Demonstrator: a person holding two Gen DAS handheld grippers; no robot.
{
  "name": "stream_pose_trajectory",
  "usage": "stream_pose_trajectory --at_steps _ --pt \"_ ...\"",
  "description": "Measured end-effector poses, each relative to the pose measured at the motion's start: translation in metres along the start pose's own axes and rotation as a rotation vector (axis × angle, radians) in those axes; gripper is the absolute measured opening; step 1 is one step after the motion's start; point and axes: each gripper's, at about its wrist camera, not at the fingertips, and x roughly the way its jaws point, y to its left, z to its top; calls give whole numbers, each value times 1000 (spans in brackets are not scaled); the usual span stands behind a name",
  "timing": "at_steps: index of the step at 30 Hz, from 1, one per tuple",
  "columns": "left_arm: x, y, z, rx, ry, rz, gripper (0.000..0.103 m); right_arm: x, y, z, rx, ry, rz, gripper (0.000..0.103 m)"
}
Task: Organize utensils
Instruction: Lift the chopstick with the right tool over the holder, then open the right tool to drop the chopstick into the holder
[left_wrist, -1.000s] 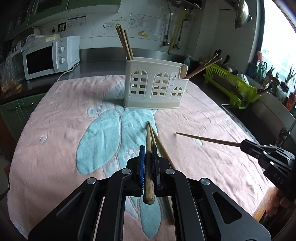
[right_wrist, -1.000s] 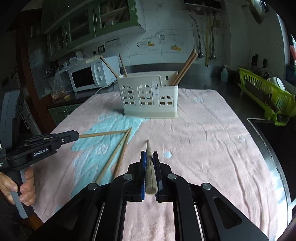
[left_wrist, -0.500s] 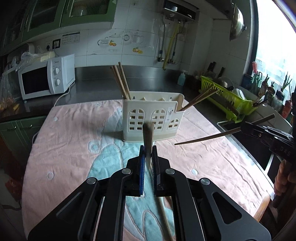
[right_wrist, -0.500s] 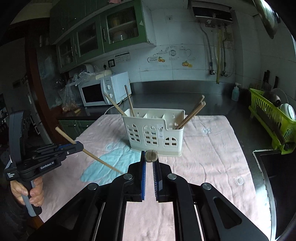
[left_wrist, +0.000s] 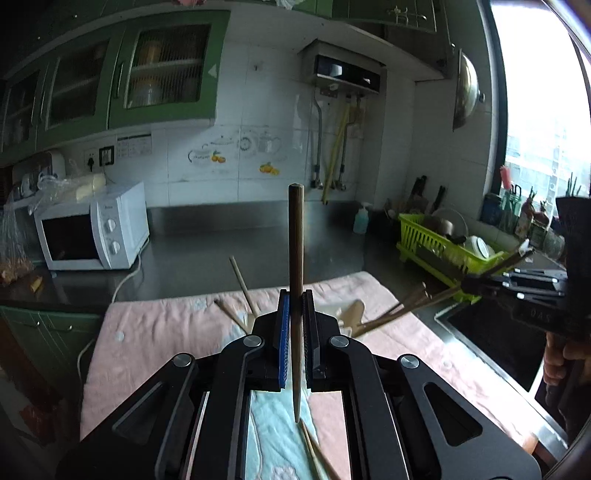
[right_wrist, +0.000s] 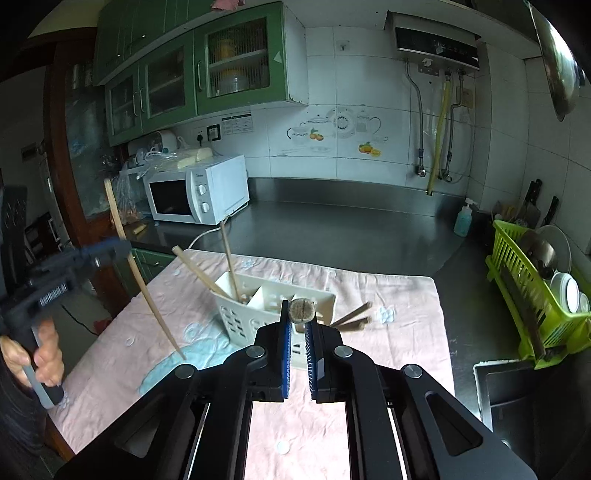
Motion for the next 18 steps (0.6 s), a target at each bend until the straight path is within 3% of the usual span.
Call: stream_pose_trajectory --at_steps 6,11,18 --pt "26 2 43 -39 -84 39 5 23 -11 13 4 17 -11 7" --pt "61 2 53 -54 -110 96 5 43 -18 16 1 41 -9 7" --pt "105 12 42 -79 -53 122 5 63 -20 13 -17 79 13 7"
